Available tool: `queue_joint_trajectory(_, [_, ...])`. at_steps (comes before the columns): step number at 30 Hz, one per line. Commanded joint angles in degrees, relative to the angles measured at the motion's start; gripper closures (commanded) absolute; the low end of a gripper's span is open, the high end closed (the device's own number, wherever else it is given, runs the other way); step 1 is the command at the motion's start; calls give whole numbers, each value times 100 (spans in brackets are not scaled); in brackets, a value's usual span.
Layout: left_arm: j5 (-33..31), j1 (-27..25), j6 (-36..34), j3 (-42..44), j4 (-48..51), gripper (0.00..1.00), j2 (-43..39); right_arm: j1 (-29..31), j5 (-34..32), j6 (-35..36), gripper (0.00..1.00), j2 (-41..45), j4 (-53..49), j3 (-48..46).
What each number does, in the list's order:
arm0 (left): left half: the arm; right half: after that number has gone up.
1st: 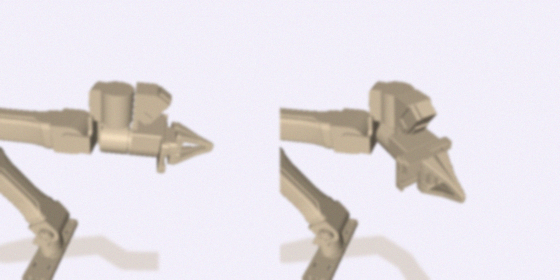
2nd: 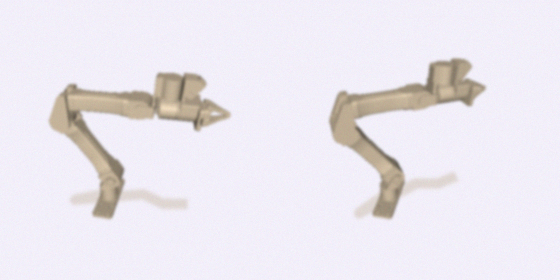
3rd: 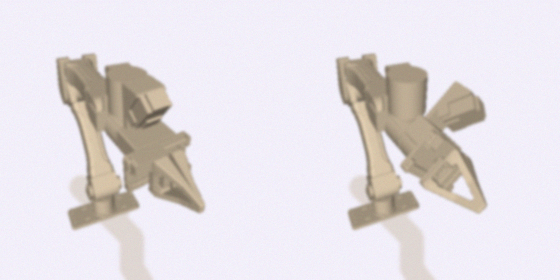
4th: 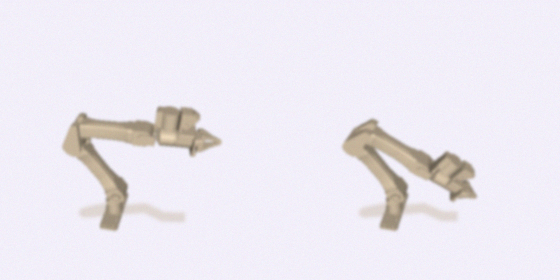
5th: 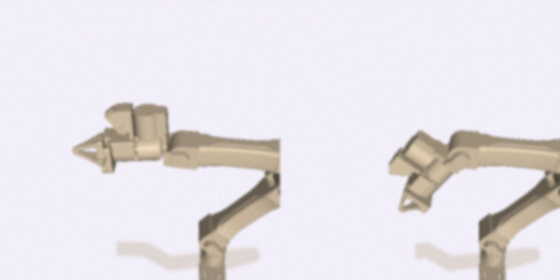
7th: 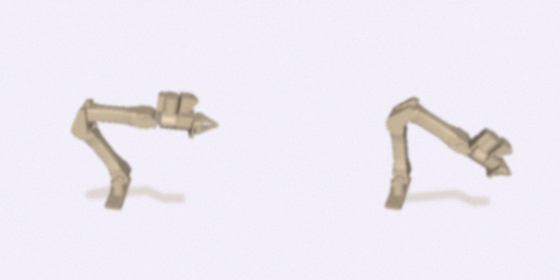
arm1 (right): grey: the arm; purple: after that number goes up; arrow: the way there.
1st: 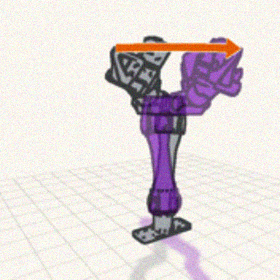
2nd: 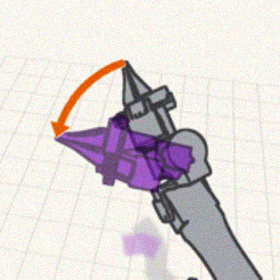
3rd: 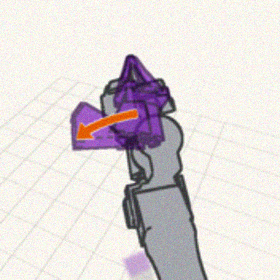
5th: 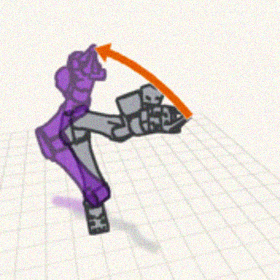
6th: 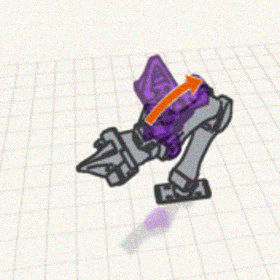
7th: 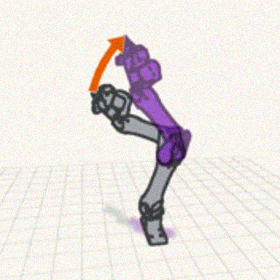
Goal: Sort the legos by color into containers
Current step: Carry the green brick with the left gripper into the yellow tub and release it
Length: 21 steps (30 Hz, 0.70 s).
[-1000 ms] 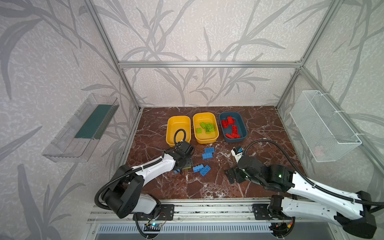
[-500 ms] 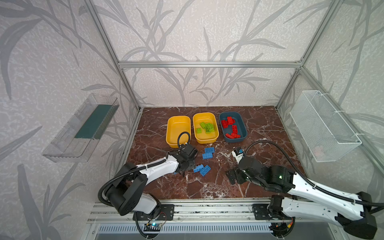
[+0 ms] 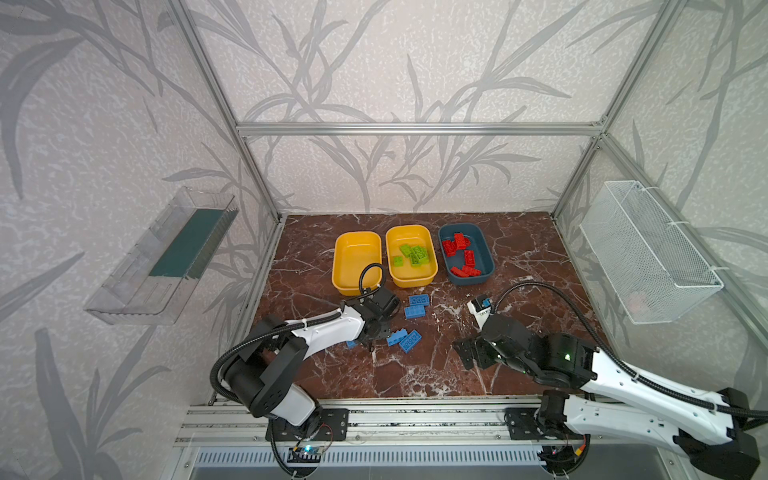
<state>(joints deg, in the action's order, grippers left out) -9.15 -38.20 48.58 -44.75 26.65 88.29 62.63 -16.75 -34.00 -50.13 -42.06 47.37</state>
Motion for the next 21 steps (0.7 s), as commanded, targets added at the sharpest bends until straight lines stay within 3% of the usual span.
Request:
queue_joint_trajectory(1, [-179,-12,-88,-382,518,55,62,41,-202,81,1,158,-136,-15])
queue_joint_trajectory(9, [-589,23,-683,-2275,1471,55,420,-71,-467,314,1,311,-165,103])
queue_joint_trajectory(21, [-153,710,-1360,-6916,2386,54,3675,-1786,858,847,1,-141,451,215])
